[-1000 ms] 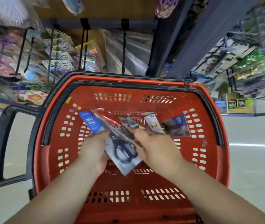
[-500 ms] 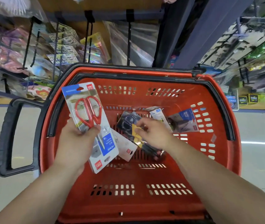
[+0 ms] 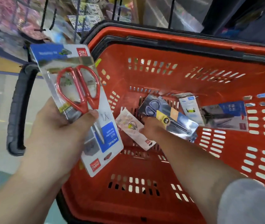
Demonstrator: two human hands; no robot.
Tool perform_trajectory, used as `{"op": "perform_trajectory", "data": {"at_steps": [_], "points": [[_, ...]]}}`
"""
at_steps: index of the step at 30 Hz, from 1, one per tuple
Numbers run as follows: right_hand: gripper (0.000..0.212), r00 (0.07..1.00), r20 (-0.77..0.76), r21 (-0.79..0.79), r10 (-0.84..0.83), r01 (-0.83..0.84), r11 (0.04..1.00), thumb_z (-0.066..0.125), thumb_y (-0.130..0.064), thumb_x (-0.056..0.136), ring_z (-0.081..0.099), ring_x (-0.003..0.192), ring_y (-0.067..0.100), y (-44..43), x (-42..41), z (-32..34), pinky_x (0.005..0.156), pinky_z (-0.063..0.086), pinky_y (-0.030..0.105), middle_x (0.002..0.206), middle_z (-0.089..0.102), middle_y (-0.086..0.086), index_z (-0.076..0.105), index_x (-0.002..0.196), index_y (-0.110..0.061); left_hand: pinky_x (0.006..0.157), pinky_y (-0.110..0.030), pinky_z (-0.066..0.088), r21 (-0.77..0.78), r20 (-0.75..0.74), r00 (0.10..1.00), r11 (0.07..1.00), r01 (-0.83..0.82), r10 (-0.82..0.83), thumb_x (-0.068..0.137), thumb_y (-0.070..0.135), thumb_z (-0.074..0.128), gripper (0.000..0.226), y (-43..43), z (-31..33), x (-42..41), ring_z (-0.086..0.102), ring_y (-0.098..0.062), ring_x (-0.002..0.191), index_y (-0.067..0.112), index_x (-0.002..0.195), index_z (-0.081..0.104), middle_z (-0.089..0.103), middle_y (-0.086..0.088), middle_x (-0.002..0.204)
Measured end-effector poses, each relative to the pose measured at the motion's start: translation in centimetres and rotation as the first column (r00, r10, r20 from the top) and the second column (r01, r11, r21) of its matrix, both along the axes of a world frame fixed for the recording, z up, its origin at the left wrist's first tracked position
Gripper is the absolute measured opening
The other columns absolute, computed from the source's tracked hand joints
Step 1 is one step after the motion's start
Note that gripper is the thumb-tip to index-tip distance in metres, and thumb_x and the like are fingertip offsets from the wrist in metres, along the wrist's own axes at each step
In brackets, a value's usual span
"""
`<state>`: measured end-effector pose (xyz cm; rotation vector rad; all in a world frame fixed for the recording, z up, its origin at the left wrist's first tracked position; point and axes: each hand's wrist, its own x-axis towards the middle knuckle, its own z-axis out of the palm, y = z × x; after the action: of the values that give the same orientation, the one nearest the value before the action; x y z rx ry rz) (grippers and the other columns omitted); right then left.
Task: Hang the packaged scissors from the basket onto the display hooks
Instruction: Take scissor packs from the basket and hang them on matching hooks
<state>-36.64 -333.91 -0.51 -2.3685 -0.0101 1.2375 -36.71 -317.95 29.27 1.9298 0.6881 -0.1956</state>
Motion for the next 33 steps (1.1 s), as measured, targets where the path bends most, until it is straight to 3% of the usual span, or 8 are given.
{"op": "perform_trajectory", "data": {"at_steps": [4,12,15,17,21,26,30,33], "points": [[0.021,0.997,0.04,0.099,0.067,-0.071,0.993,0.063,-0.026,0.099,0.067,0.106,0.033,-0.6,0.6,2.1,0.072,0.05,0.033,0.113,0.07,0.011,0.07,0.113,-0.013,0.088,-0.052,0.061,-0.054,-0.021,1.0,0.999,-0.008,0.006,0.097,-0.002,0.068,0.03,-0.1,-0.1,0.3,0.08,-0.022,0.094,0.023,0.113,0.073,0.082,0.002,0.103],[0.018,0.923,0.378,0.225,-0.08,-0.008,0.974,0.056,-0.027,0.106,0.063,0.082,0.029,-10.4,3.2,16.4,0.073,0.05,0.045,0.083,0.066,0.005,0.062,0.094,-0.016,0.077,-0.036,0.06,-0.141,-0.099,0.995,0.99,0.01,-0.024,0.093,-0.006,0.068,0.03,-1.6,-0.6,-0.4,0.08,-0.017,0.087,0.023,0.098,0.074,0.082,0.005,0.092],[0.014,0.811,0.541,0.339,-0.222,0.031,0.94,0.059,-0.011,0.103,0.065,0.075,0.021,-14.0,1.5,20.7,0.071,0.052,0.031,0.081,0.067,-0.002,0.07,0.096,-0.01,0.082,-0.041,0.061,-0.212,-0.175,0.985,0.977,-0.037,-0.001,0.092,-0.008,0.067,0.029,-2.2,-1.0,-0.9,0.079,-0.02,0.083,0.019,0.096,0.074,0.082,0.003,0.088],[0.021,0.738,0.598,0.423,-0.312,0.04,0.905,0.063,0.001,0.098,0.067,0.09,0.009,-14.9,0.1,22.7,0.086,0.05,0.014,0.097,0.072,-0.007,0.078,0.108,-0.01,0.084,-0.045,0.058,-0.265,-0.222,0.975,0.963,-0.052,-0.008,0.089,-0.01,0.066,0.027,-2.9,-1.2,-0.6,0.077,-0.026,0.08,0.015,0.094,0.075,0.081,-0.005,0.089],[0.043,0.732,0.373,0.619,-0.571,0.262,0.741,0.052,0.011,0.089,0.066,0.118,0.002,-14.8,-2.2,24.6,0.1,0.047,0.011,0.124,0.073,-0.001,0.079,0.113,-0.013,0.087,-0.044,0.057,-0.393,-0.353,0.931,0.918,-0.059,-0.092,0.084,-0.007,0.072,0.022,-5.3,-1.6,0.3,0.075,-0.032,0.086,0.014,0.088,0.079,0.081,-0.011,0.091],[0.022,0.58,0.209,0.727,-0.787,0.446,0.522,0.078,-0.009,0.086,0.072,0.111,0.008,-13.0,-3.5,24.6,0.103,0.056,0.035,0.115,0.077,-0.001,0.08,0.105,-0.02,0.072,-0.038,0.061,-0.506,-0.484,0.858,0.855,-0.115,-0.171,0.092,0.006,0.067,0.011,-7.9,-2.3,0.1,0.074,-0.028,0.073,0.007,0.095,0.078,0.078,-0.015,0.093],[0.04,0.577,0.213,0.741,-0.788,0.43,0.515,0.075,0.002,0.09,0.073,0.111,0.02,-12.0,-3.6,24.1,0.1,0.058,0.048,0.121,0.074,-0.008,0.073,0.105,-0.035,0.072,-0.038,0.063,-0.61,-0.479,0.857,0.774,-0.169,-0.19,0.078,0.019,0.071,0.047,-7.9,-3.4,0.1,0.076,-0.03,0.088,0.003,0.122,0.075,0.078,-0.018,0.112],[0.048,0.588,0.175,0.78,-0.79,0.407,0.475,0.071,0.01,0.09,0.068,0.122,0.017,-11.6,-3.3,23.3,0.098,0.06,0.045,0.147,0.056,-0.008,0.07,0.12,-0.028,0.079,-0.042,0.064,-0.613,-0.458,0.851,0.784,-0.092,-0.258,0.075,0.017,0.073,0.048,-7.0,-3.9,0.2,0.076,-0.034,0.092,0.003,0.121,0.076,0.075,-0.023,0.122]]}}
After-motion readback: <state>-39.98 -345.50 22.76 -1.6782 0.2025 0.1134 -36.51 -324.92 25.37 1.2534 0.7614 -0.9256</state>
